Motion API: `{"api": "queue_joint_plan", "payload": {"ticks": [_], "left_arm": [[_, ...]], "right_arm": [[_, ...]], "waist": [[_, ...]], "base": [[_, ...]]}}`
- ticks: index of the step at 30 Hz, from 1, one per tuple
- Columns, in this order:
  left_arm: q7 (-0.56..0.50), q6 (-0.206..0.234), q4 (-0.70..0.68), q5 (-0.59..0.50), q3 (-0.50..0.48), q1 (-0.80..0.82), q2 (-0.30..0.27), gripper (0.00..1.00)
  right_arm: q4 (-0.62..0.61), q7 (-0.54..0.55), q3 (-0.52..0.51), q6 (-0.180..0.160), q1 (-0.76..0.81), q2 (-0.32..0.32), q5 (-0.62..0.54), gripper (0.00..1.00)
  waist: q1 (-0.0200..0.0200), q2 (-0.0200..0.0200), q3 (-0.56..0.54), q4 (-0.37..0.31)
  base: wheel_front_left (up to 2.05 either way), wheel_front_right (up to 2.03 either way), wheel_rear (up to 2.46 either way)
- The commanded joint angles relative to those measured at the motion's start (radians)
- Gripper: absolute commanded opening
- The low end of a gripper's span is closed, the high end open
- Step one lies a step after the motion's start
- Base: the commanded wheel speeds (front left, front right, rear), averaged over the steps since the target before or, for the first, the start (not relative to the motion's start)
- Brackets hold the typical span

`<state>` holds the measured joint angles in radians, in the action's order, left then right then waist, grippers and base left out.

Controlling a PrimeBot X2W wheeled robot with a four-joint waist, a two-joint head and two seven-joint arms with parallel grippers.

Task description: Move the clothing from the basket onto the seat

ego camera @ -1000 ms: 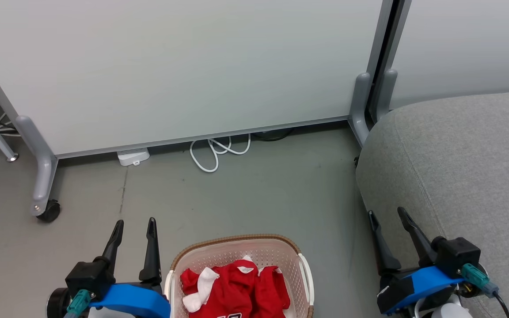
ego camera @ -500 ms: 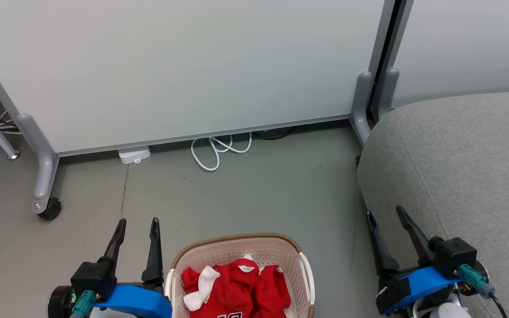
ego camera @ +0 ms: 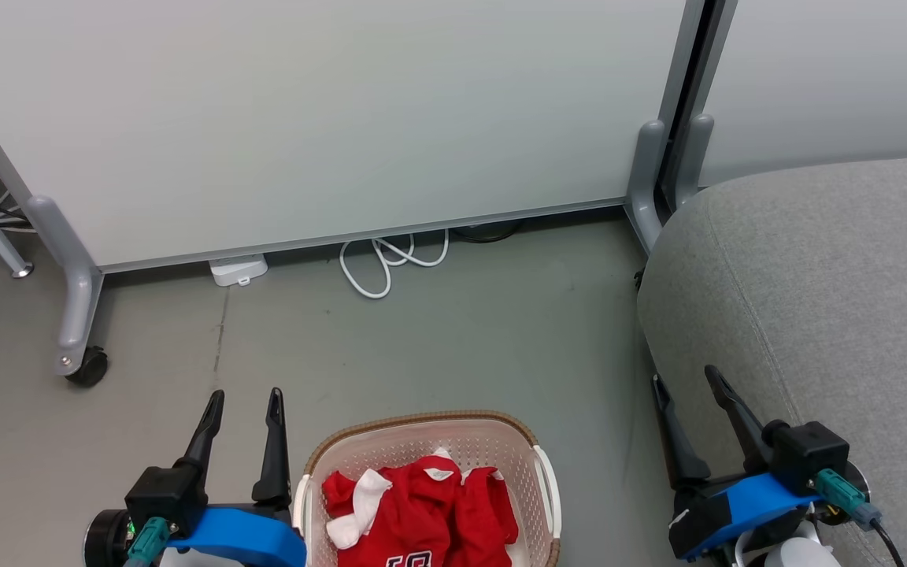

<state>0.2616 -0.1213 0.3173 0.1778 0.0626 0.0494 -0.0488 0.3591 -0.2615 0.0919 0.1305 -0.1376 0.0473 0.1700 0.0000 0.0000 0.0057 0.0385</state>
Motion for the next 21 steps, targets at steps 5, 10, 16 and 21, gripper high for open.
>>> {"api": "queue_joint_plan", "payload": {"ticks": [5, 10, 16, 21], "left_arm": [[0.005, -0.001, 0.005, -0.001, -0.003, 0.019, -0.003, 1.0], [0.005, -0.003, 0.027, -0.012, -0.006, 0.04, -0.005, 1.0], [0.005, -0.005, 0.083, -0.02, 0.0, 0.089, -0.019, 1.0], [0.005, -0.008, 0.189, -0.012, 0.019, 0.156, -0.036, 1.0]], "right_arm": [[-0.006, -0.005, 0.007, 0.0, -0.023, 0.005, 0.004, 1.0], [-0.017, -0.004, 0.03, 0.0, -0.045, 0.005, 0.008, 1.0], [-0.041, -0.004, 0.066, 0.0, -0.089, 0.005, 0.019, 1.0], [-0.06, -0.004, 0.087, 0.0, -0.133, 0.005, 0.03, 1.0]], "waist": [[0.0, 0.0, 0.022, -0.012], [0.0, 0.0, 0.073, -0.043], [0.0, 0.0, 0.184, -0.101], [0.0, 0.0, 0.283, -0.15]], "base": [[0.0, 0.0, 0.0], [0.0, 0.0, 0.0], [0.0, 0.0, 0.0], [0.0, 0.0, 0.0]]}}
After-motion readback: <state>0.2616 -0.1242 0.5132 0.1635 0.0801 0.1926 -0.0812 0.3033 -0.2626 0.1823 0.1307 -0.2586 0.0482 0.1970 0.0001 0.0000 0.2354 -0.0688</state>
